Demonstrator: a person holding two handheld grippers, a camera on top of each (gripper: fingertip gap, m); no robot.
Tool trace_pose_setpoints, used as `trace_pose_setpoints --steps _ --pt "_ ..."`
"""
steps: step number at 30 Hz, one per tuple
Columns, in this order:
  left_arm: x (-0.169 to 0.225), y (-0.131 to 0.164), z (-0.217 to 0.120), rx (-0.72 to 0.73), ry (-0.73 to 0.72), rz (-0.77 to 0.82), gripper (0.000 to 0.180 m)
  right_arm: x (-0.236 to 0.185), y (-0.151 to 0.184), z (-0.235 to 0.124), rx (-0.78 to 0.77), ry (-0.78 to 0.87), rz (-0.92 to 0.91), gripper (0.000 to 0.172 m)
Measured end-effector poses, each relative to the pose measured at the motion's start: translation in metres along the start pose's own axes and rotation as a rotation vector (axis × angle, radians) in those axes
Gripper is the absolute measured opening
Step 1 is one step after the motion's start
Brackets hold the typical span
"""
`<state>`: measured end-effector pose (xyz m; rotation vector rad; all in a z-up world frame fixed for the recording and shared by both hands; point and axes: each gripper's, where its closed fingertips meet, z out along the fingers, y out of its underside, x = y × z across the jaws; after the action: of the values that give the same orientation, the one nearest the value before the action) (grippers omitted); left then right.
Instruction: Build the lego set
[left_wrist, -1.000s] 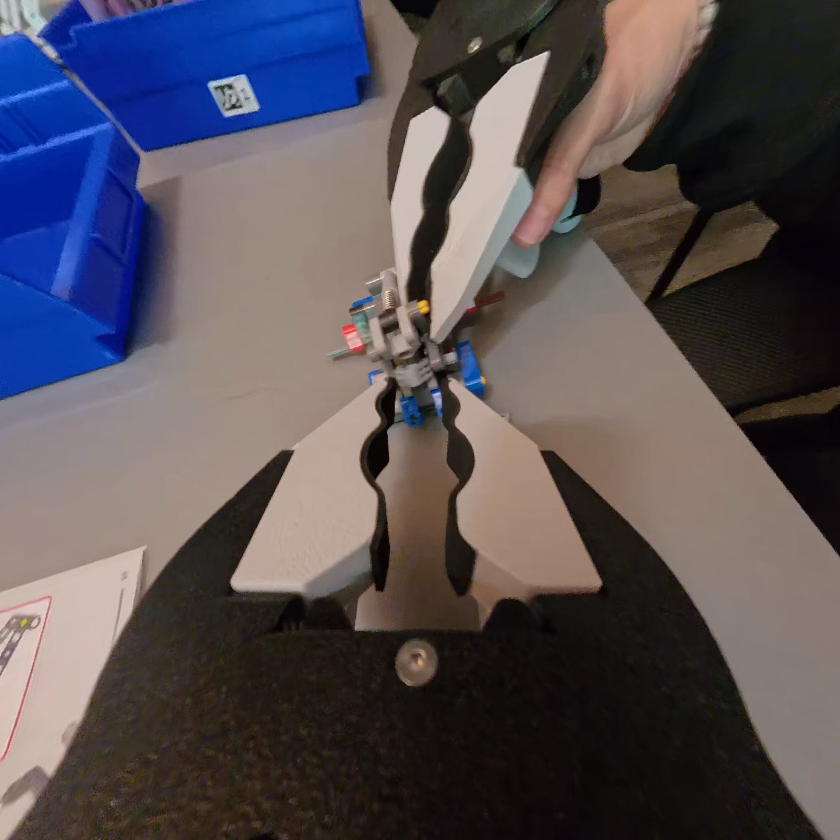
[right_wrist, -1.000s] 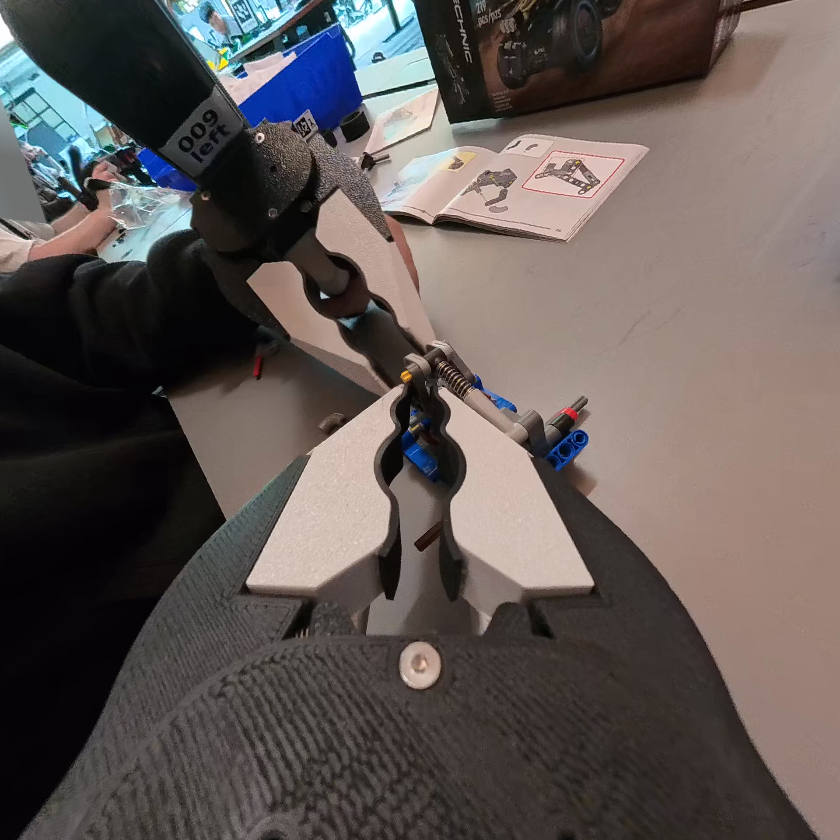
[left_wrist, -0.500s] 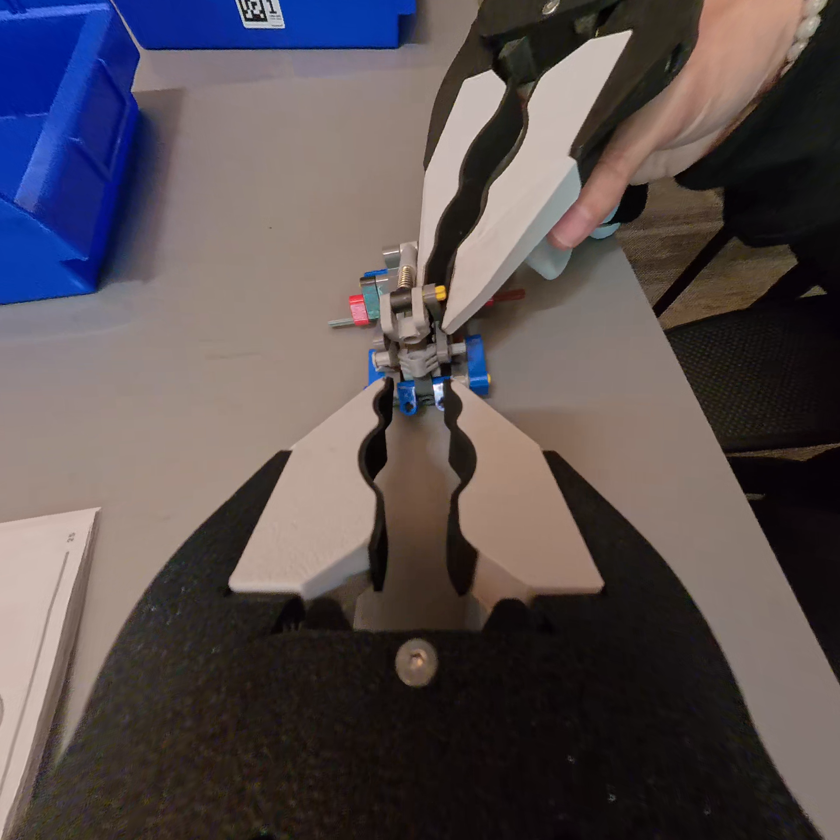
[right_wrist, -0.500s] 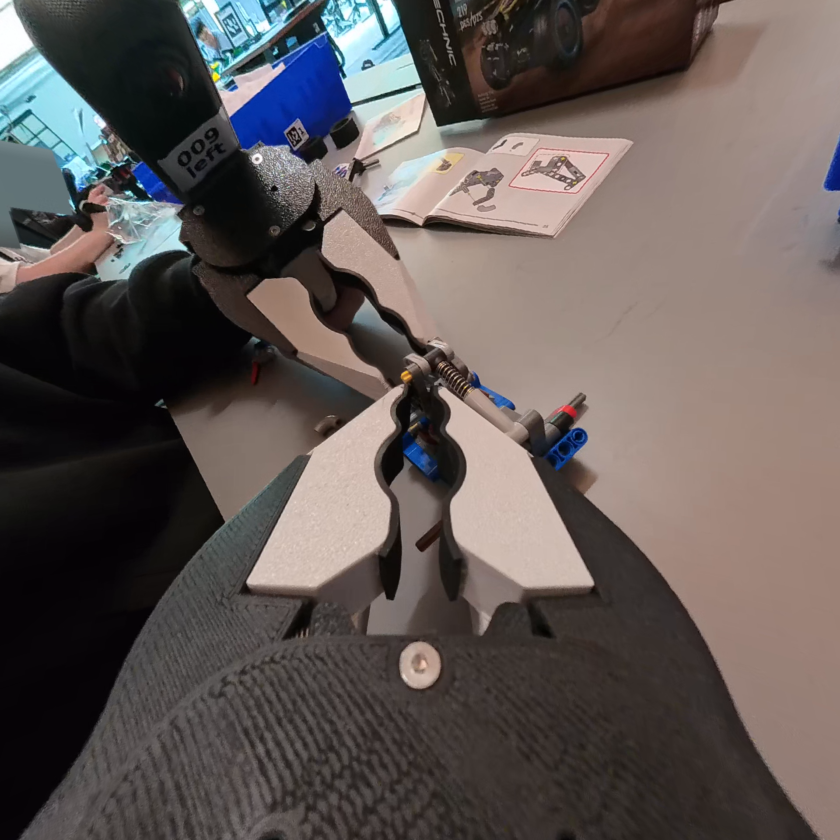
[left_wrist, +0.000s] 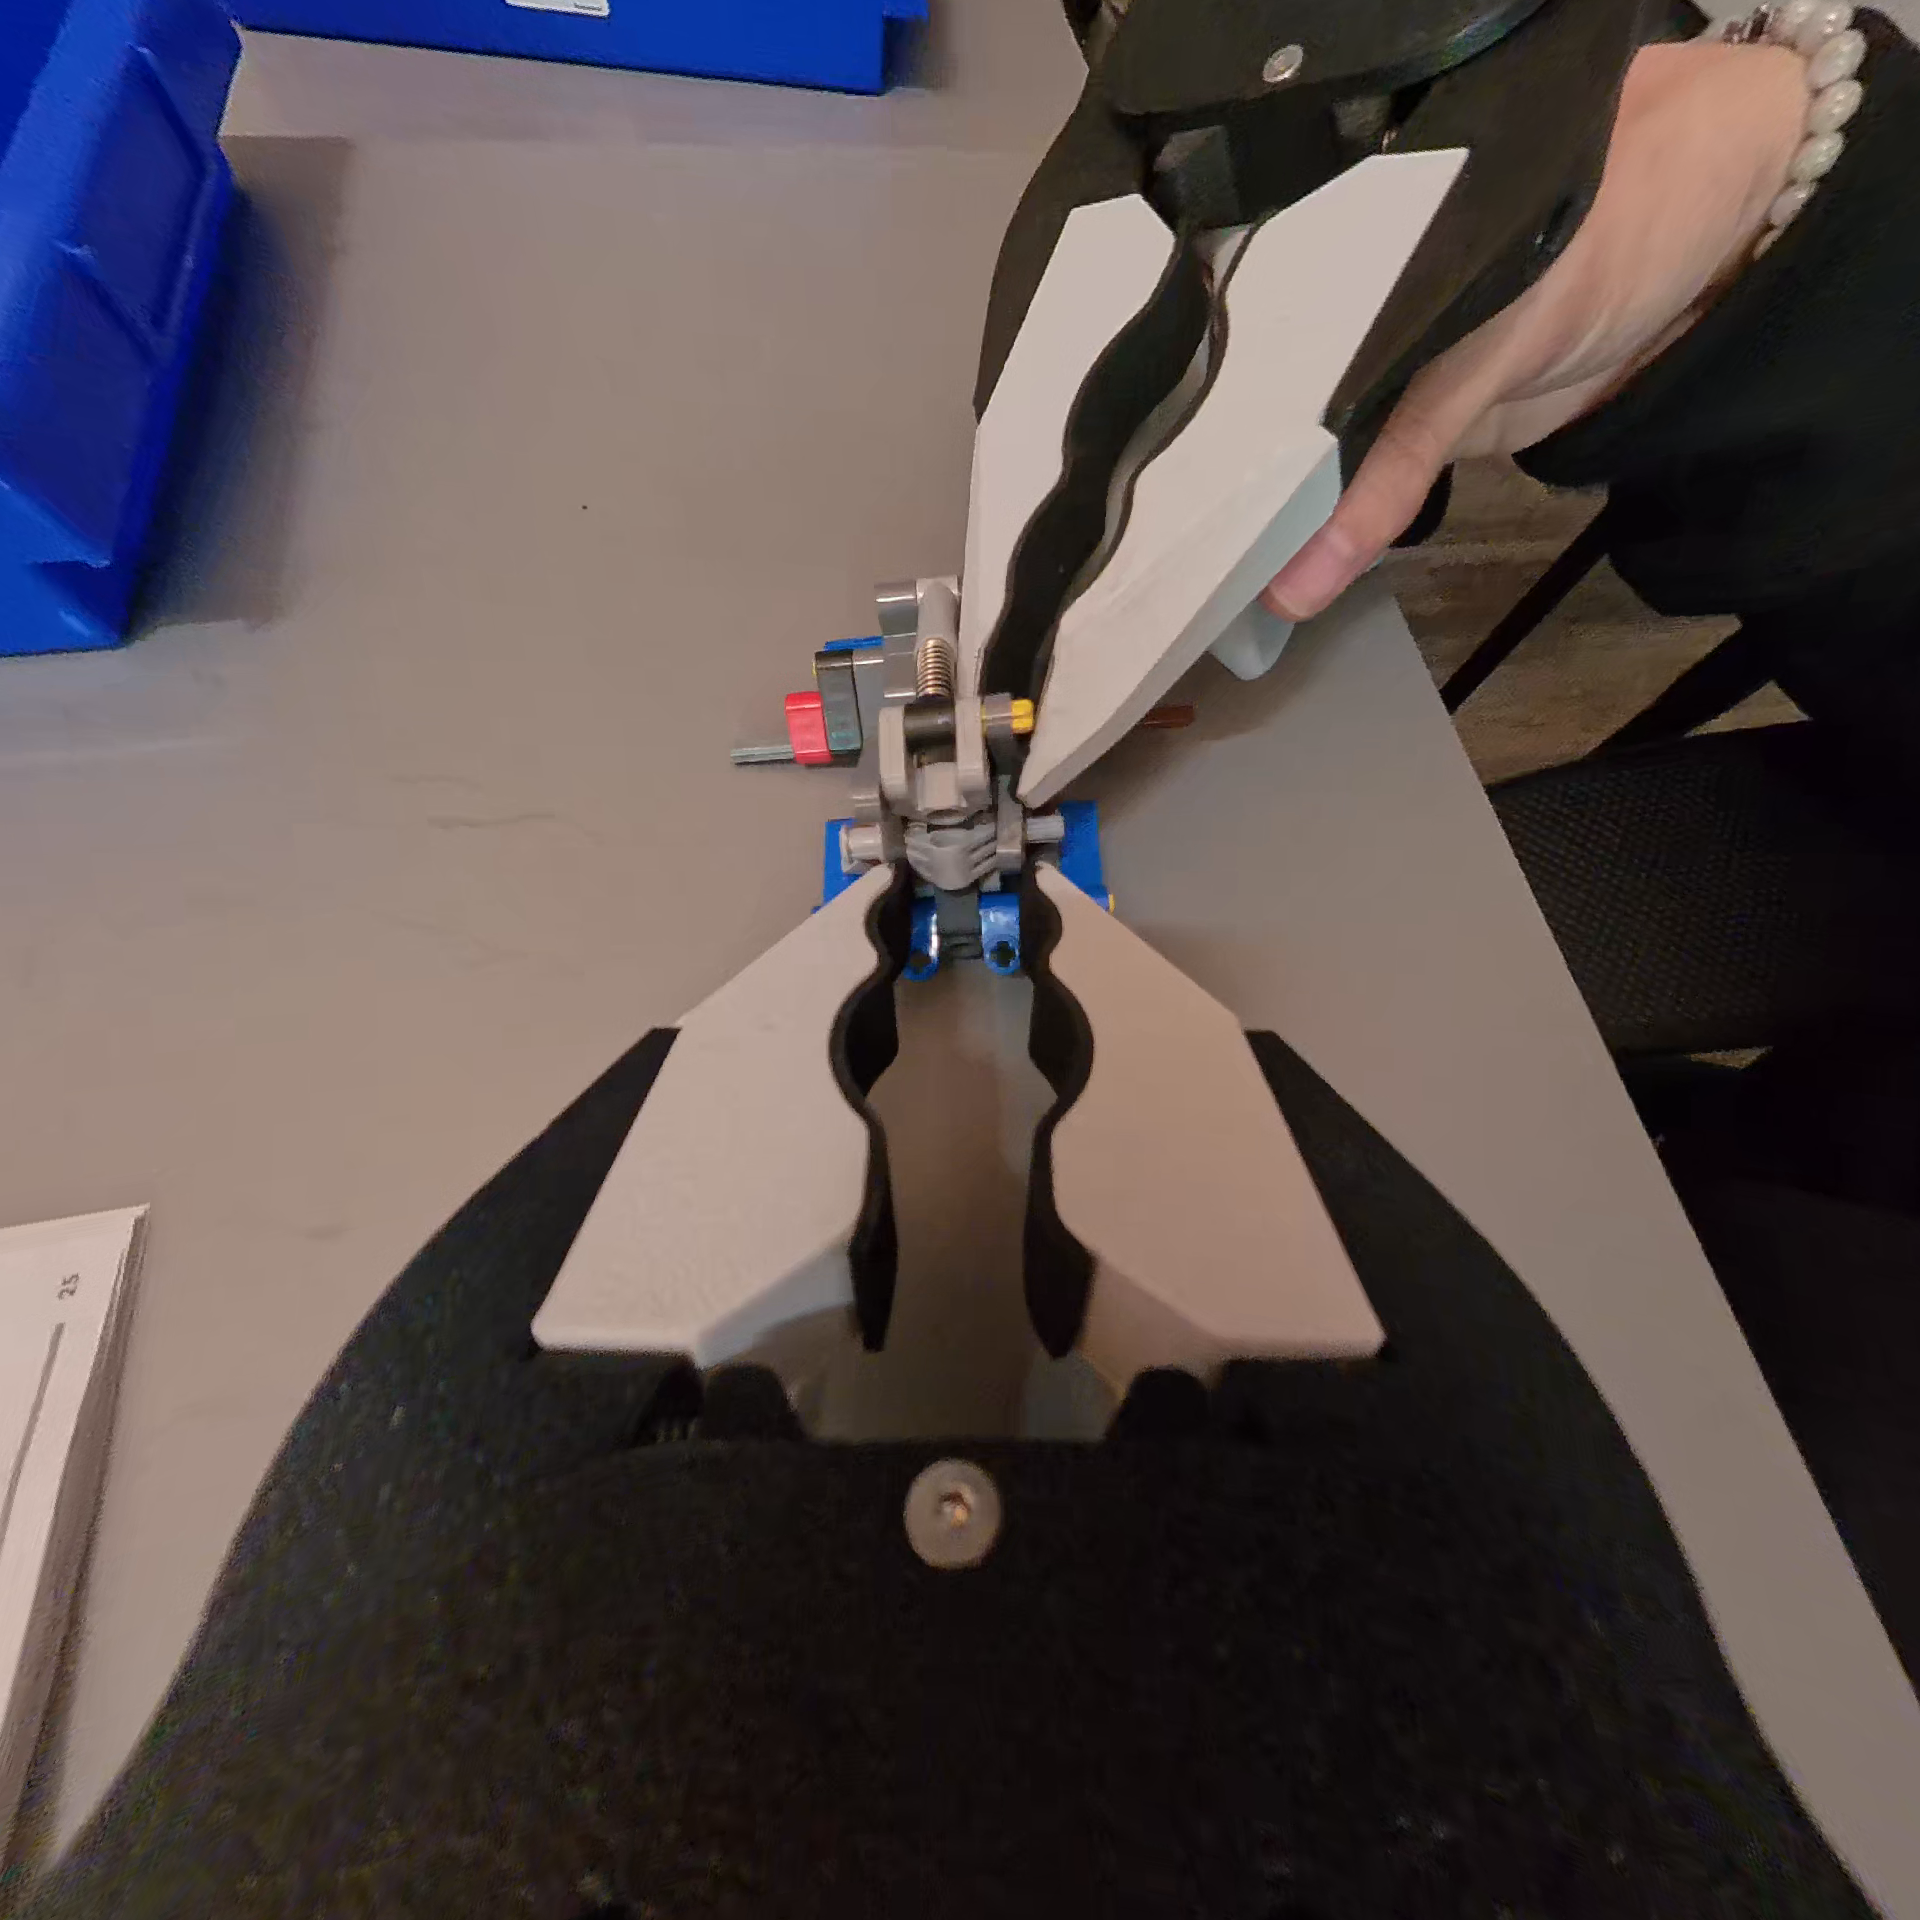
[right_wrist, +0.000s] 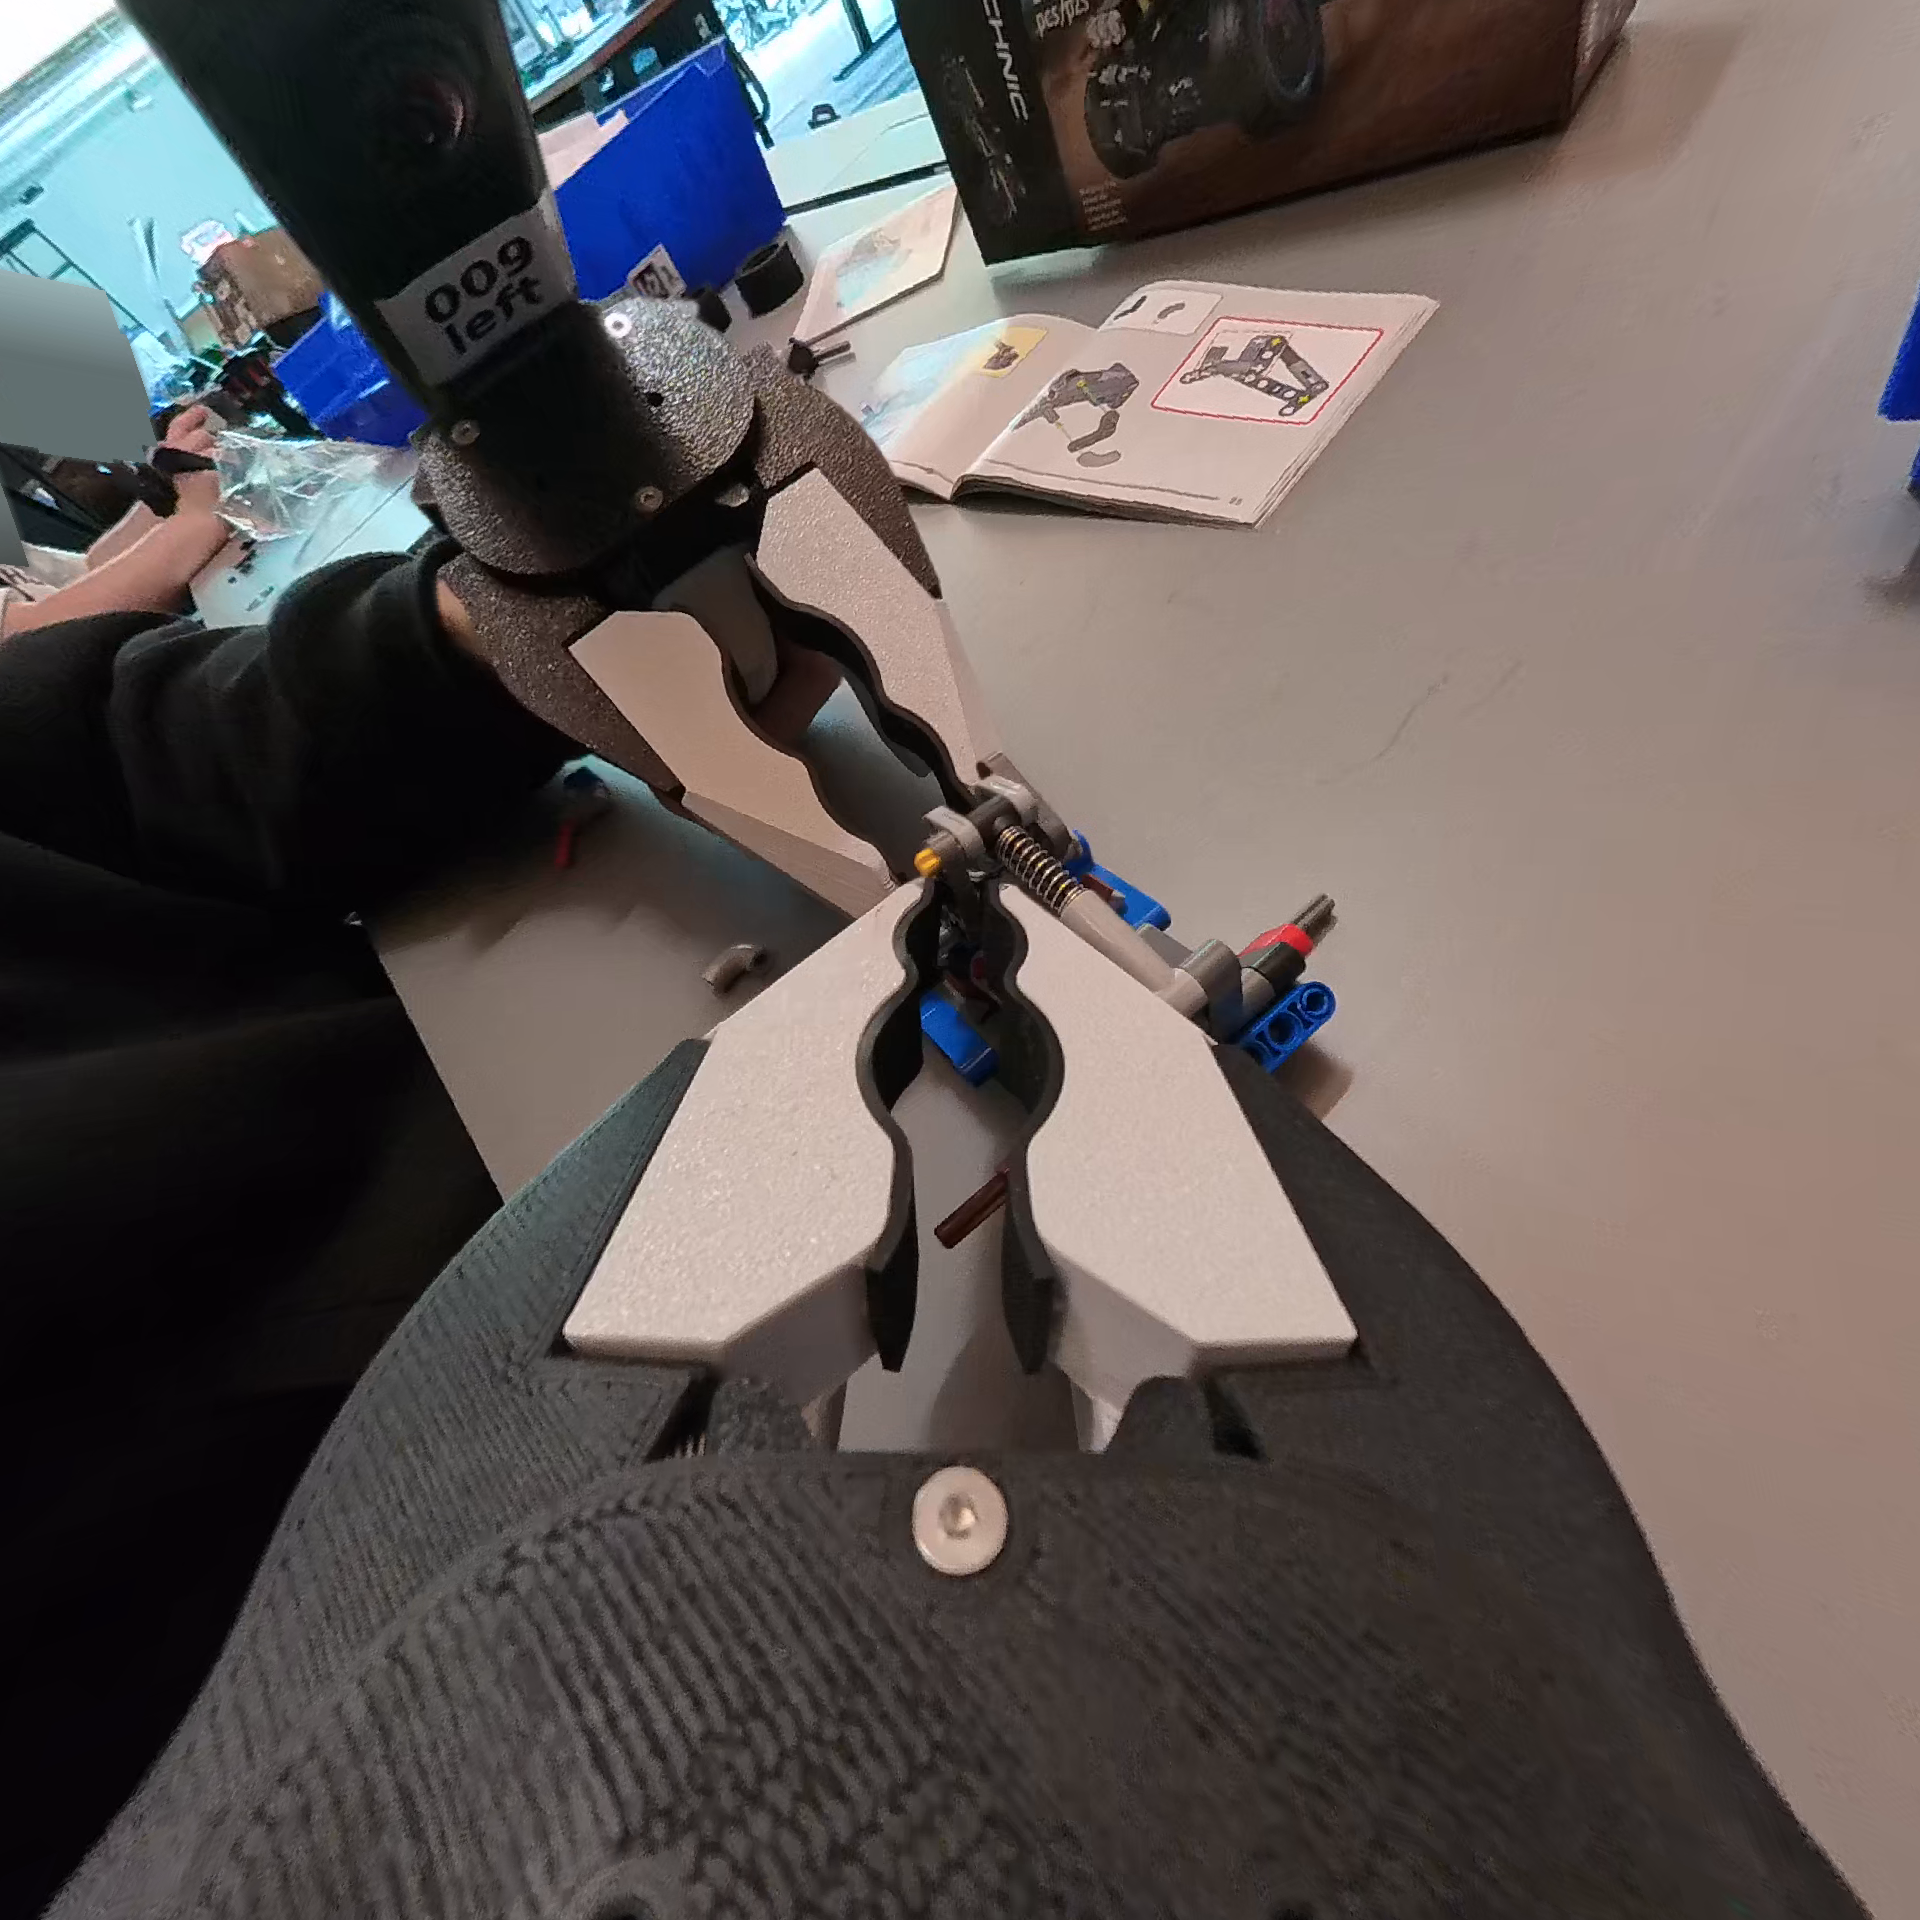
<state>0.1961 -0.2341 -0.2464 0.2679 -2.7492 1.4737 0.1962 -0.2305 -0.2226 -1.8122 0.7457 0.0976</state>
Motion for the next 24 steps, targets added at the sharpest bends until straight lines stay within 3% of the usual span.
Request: trace_pose_setpoints --steps 8,18,24 --pt "0.0 0.01 -0.015 -0.001 0.044 0.06 0.017 -0.011 -0.001 0.013 -0.031 -0.063 -0.046 0.004" --pt "-0.016 0.019 -0.031 0.002 -0.075 0.105 0.012 -0.016 -0.004 0.031 -0.051 -0.052 -0.084 0.004" --pt "-0.031 0.046 -0.069 -0.012 -0.125 0.081 0.012 -0.031 -0.013 0.073 -0.09 -0.056 -0.224 0.005"
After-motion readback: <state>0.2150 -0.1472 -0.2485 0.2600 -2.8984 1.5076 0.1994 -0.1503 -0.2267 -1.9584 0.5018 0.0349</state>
